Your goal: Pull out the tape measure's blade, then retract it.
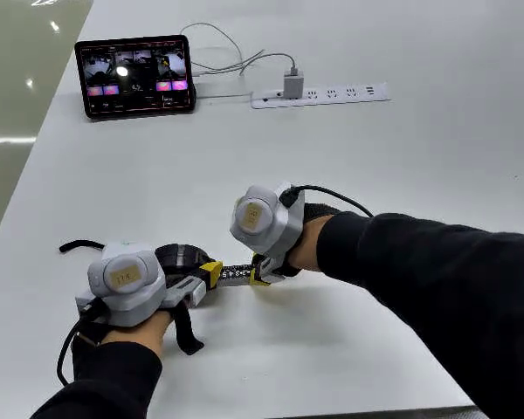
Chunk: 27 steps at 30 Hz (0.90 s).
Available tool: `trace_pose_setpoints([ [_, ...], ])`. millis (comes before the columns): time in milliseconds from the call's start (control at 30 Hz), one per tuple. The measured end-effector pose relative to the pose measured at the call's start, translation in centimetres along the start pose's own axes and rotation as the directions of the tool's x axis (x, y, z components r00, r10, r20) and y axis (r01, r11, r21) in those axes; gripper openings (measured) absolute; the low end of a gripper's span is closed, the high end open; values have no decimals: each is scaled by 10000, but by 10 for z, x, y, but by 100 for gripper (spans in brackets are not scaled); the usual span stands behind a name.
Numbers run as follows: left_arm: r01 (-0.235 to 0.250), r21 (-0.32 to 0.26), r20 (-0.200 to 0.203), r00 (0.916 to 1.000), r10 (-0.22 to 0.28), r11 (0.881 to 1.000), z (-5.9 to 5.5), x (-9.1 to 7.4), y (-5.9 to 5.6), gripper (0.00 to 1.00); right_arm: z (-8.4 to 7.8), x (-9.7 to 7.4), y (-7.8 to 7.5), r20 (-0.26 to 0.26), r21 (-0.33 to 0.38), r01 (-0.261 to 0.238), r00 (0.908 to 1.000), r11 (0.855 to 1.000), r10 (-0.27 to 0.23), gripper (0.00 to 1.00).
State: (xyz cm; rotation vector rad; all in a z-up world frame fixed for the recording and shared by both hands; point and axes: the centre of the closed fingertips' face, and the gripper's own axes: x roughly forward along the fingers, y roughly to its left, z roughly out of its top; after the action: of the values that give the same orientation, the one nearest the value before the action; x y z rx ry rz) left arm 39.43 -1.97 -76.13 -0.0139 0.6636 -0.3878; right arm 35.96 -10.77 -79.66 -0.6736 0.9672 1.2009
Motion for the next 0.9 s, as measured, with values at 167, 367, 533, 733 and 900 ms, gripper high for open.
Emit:
trace_pose_setpoints([
  [167, 33, -38, 29, 10000, -33, 10000, 0, -1, 0, 59, 2, 1, 1, 84, -42, -4, 10000, 10000, 4, 9],
  [367, 98, -32, -18, 9999, -99, 9999, 0, -1, -1, 58, 5, 2, 1, 126, -6, 18, 9999, 10000, -18, 9],
  [533, 102, -45, -28, 9999, -103, 9999, 0, 0, -1, 59, 6, 2, 2, 184, 28, -3, 9998, 10000, 2, 9],
  [733, 115, -32, -8, 9999, -115, 9999, 0, 0, -1, 58, 10, 3, 1, 732, 142, -135, 9972, 9998, 124, 9],
  [900, 130, -10, -12, 9999, -130, 9999, 0, 0, -1, 58, 13, 4, 2, 876, 125, -253, 9959, 9996, 241, 9],
])
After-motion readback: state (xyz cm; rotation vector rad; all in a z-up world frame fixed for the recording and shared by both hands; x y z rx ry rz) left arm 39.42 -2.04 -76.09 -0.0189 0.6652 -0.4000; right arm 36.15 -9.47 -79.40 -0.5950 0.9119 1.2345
